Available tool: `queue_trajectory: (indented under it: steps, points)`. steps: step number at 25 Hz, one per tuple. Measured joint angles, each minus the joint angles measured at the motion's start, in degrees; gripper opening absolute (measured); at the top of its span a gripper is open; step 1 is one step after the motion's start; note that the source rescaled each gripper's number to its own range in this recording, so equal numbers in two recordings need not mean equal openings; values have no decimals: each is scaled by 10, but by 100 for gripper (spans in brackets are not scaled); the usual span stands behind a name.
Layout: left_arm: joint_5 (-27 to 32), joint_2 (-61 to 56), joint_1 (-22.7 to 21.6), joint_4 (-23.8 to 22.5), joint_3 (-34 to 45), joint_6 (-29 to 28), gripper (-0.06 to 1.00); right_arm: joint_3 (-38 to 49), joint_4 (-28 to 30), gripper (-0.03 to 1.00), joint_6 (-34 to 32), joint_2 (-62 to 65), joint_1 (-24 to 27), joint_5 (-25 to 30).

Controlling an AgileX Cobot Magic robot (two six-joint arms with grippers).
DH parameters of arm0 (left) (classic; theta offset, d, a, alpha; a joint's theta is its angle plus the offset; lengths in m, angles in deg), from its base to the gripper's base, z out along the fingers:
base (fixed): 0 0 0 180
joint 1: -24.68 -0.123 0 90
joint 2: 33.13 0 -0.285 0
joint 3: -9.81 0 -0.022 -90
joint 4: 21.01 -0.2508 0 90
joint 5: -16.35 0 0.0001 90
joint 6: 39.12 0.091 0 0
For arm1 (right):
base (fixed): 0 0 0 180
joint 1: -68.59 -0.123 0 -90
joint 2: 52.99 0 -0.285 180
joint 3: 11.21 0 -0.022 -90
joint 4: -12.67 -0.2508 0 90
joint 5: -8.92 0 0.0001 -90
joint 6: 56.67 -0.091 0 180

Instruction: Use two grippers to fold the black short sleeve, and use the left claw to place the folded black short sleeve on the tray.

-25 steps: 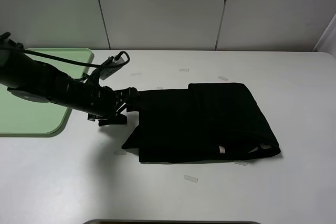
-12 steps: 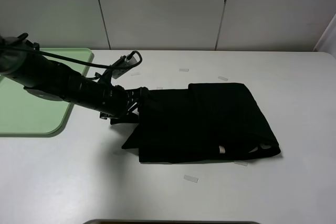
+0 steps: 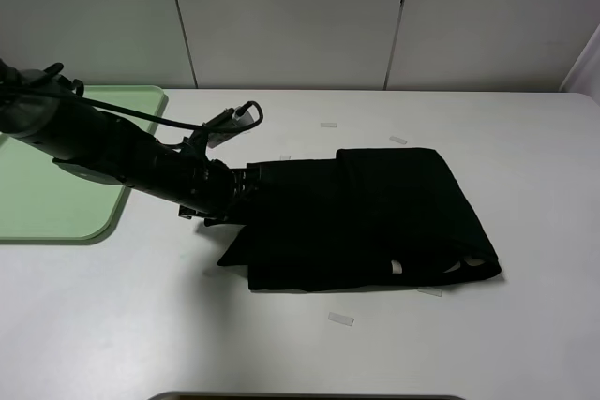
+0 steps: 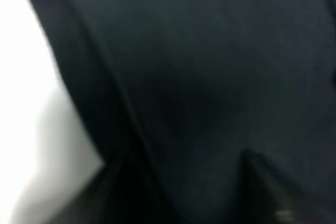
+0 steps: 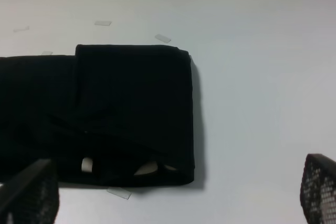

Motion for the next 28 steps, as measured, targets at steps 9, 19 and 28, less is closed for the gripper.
queue_trajectory:
  steps: [9, 19, 28]
  points:
    - [-9, 3, 1, 0, 0, 0, 2, 0, 0, 100, 0, 0, 0, 0]
    - [-13, -44, -53, -173, 1, -81, 2, 0, 0, 100, 0, 0, 0, 0]
    - [-5, -120, -154, -562, 2, -378, 2, 0, 0, 100, 0, 0, 0, 0]
